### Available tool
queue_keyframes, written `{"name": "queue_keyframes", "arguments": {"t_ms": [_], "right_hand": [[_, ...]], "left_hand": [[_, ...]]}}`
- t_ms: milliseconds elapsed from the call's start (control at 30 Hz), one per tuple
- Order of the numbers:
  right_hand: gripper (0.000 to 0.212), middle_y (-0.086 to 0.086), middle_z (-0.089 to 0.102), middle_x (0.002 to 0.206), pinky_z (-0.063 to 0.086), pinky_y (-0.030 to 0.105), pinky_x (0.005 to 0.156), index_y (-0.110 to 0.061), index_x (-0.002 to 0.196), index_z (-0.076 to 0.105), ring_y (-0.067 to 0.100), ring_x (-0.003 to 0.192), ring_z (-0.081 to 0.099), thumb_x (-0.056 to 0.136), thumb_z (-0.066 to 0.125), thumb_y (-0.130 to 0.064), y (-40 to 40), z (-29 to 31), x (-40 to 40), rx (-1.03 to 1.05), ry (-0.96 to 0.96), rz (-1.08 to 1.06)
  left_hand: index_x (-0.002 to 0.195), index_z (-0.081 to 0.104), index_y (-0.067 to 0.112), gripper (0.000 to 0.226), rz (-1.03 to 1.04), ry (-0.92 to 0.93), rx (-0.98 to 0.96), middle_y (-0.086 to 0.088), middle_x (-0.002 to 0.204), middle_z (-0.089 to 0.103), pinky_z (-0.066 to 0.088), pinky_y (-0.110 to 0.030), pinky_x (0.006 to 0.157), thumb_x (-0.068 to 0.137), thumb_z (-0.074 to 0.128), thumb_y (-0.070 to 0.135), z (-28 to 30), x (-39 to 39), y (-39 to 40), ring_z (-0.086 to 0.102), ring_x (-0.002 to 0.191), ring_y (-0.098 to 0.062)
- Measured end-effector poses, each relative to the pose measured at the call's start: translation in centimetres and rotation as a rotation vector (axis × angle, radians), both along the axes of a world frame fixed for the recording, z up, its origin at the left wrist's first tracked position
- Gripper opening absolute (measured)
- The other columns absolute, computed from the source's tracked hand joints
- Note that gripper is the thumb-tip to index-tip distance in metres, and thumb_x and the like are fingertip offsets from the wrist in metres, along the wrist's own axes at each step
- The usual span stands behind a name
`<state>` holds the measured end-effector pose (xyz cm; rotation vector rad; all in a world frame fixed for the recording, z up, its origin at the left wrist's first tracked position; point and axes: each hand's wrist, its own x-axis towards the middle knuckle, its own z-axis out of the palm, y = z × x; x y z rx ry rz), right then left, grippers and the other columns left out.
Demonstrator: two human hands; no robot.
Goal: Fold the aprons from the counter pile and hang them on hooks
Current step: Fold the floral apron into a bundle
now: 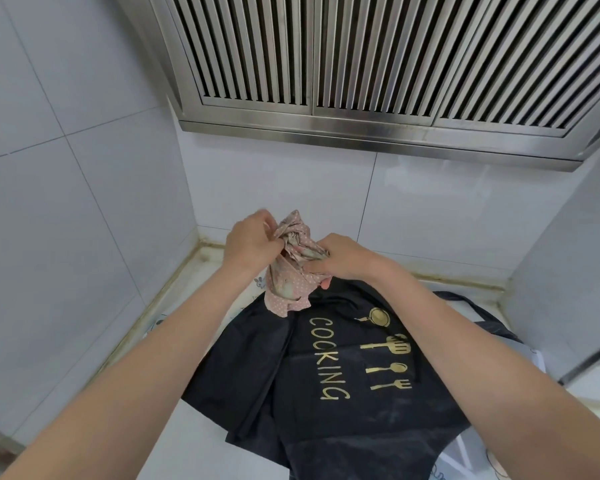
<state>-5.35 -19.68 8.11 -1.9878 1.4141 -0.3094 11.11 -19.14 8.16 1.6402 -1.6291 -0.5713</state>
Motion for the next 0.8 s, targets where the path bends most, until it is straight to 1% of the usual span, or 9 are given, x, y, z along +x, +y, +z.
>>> {"name": "queue_keyframes", "arguments": {"t_ms": [100, 200, 267, 333, 400, 467, 600, 733, 800], "right_hand": [[0.016, -0.002, 0.060, 0.065, 0.044, 0.022, 0.066, -0.008, 0.077, 0.055, -0.002, 0.045, 0.058, 0.090, 0.059, -0.017, 0.4, -0.1, -0.6, -0.014, 0.058, 0.104], [0.011, 0.001, 0.062, 0.075, 0.045, 0.019, 0.065, -0.007, 0.085, 0.059, 0.007, 0.060, 0.061, 0.087, 0.063, -0.017, 0.6, -0.7, -0.9, -0.026, 0.038, 0.125], [0.020, 0.003, 0.063, 0.087, 0.043, 0.022, 0.070, -0.007, 0.092, 0.059, 0.015, 0.080, 0.061, 0.083, 0.067, -0.023, 0.6, -1.4, -0.4, -0.003, 0.031, 0.094], [0.031, 0.002, 0.063, 0.094, 0.043, 0.027, 0.073, -0.012, 0.098, 0.060, 0.018, 0.090, 0.060, 0.080, 0.068, -0.036, 0.4, -2.0, 0.3, -0.019, 0.008, 0.014], [0.032, 0.002, 0.064, 0.087, 0.044, 0.025, 0.068, -0.015, 0.092, 0.063, 0.016, 0.081, 0.060, 0.080, 0.068, -0.044, 0.3, -1.9, 0.6, -0.105, -0.025, -0.039], [0.035, 0.000, 0.057, 0.068, 0.038, 0.024, 0.057, -0.014, 0.073, 0.058, 0.013, 0.063, 0.054, 0.079, 0.070, -0.046, 0.4, -1.8, 0.4, -0.192, -0.038, -0.061], [0.042, -0.005, 0.045, 0.052, 0.027, 0.019, 0.045, -0.020, 0.054, 0.045, 0.007, 0.048, 0.041, 0.083, 0.066, -0.042, 0.6, -2.0, -0.5, -0.222, -0.080, -0.073], [0.048, -0.010, 0.041, 0.043, 0.030, 0.017, 0.044, -0.021, 0.048, 0.040, 0.001, 0.039, 0.042, 0.086, 0.066, -0.033, 0.8, -2.6, -1.4, -0.252, -0.108, -0.082], [0.049, -0.007, 0.040, 0.048, 0.029, 0.018, 0.045, -0.019, 0.049, 0.038, 0.003, 0.042, 0.039, 0.087, 0.064, -0.036, 0.7, -2.8, -1.5, -0.264, -0.048, -0.059]], "left_hand": [[0.125, 0.044, 0.024, 0.055, -0.263, -0.017, 0.085, -0.003, 0.125, 0.044, 0.045, -0.033, 0.086, 0.079, 0.059, -0.003, 0.4, 1.0, -0.7, 0.050, 0.107, -0.021], [0.118, 0.051, 0.022, 0.049, -0.444, -0.003, 0.196, -0.006, 0.117, 0.056, 0.048, -0.037, 0.090, 0.080, 0.049, -0.009, 0.0, 1.1, -0.5, 0.055, 0.106, -0.026], [0.114, 0.054, 0.017, 0.041, -0.375, -0.104, 0.103, -0.003, 0.103, 0.060, 0.047, -0.026, 0.079, 0.080, 0.050, -0.006, -0.2, 0.3, -0.5, 0.057, 0.098, -0.024], [0.116, 0.053, 0.015, 0.037, -0.307, -0.157, 0.066, -0.001, 0.098, 0.059, 0.036, -0.020, 0.059, 0.082, 0.054, 0.000, -0.6, -1.0, -0.2, 0.053, 0.089, -0.019], [0.117, 0.053, 0.012, 0.036, -0.272, -0.070, 0.081, -0.006, 0.100, 0.060, 0.033, -0.021, 0.056, 0.083, 0.055, 0.003, -1.2, -1.8, -0.2, 0.052, 0.086, -0.018], [0.116, 0.056, 0.011, 0.033, -0.243, 0.015, 0.083, -0.011, 0.107, 0.059, 0.038, -0.017, 0.058, 0.084, 0.055, 0.005, -1.6, -1.8, 0.0, 0.056, 0.087, -0.021], [0.117, 0.058, 0.013, 0.036, -0.255, 0.041, 0.139, -0.009, 0.109, 0.059, 0.054, -0.032, 0.077, 0.083, 0.054, 0.001, -1.0, -1.3, -0.7, 0.058, 0.093, -0.023], [0.120, 0.056, 0.008, 0.044, -0.326, 0.309, 0.329, -0.004, 0.101, 0.057, 0.054, -0.018, 0.064, 0.084, 0.045, -0.014, -1.0, -0.7, -0.3, 0.059, 0.081, -0.013], [0.119, 0.056, 0.007, 0.043, -0.332, 0.288, 0.352, -0.005, 0.098, 0.058, 0.054, -0.016, 0.060, 0.083, 0.046, -0.015, -1.2, -0.7, -0.3, 0.060, 0.080, -0.013]]}}
